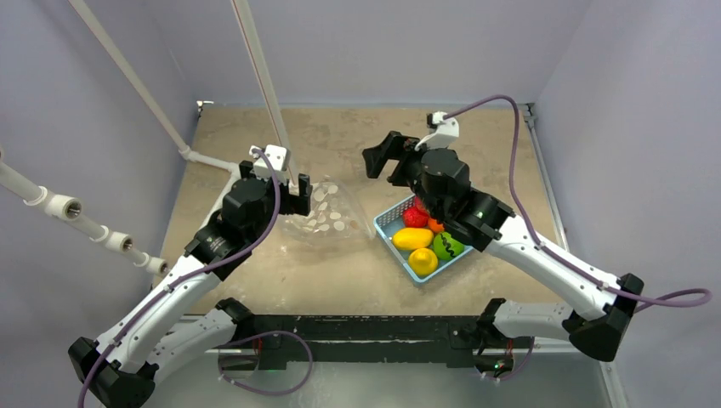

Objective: Place the food in the zip-top bag and seal the zipper

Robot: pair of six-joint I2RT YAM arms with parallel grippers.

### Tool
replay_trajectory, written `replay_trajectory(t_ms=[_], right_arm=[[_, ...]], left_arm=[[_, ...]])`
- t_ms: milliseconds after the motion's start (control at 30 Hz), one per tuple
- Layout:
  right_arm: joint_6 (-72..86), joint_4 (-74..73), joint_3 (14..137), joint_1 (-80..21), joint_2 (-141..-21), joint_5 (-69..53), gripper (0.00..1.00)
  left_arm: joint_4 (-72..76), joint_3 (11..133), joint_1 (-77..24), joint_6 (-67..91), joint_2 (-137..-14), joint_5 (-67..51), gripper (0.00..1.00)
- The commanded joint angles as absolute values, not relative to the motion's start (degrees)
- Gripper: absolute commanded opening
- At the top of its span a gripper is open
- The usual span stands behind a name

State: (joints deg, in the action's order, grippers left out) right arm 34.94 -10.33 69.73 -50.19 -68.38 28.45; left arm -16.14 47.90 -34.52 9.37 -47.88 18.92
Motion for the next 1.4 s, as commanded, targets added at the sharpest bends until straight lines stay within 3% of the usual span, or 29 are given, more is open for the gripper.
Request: replay_trajectory(t_ms=[0,633,967,1367], right_arm=[[39.4,-13.4,70.0,-50.4,-64.8,32.0,0.99],[44.0,-20.5,66.6,-50.4,-66.7,26.2,0.99],[49.0,-23.6,66.8,-50.4,-73.5,24.0,0.99],[56.6,-27.8,67.2,-49.7,-84.7,27.0,0.81]], left_arm=[[-15.4,49.6,-34.6,8.9,-47.4,20.4,0.99],[-15.6,49.6,-34.6,8.7,-46.1,21.2,0.99],[-15.6,49.6,-34.6,8.8,-45.8,21.1,0.99],[-15.5,49.6,-34.6,8.7,-45.7,21.1,1.0]])
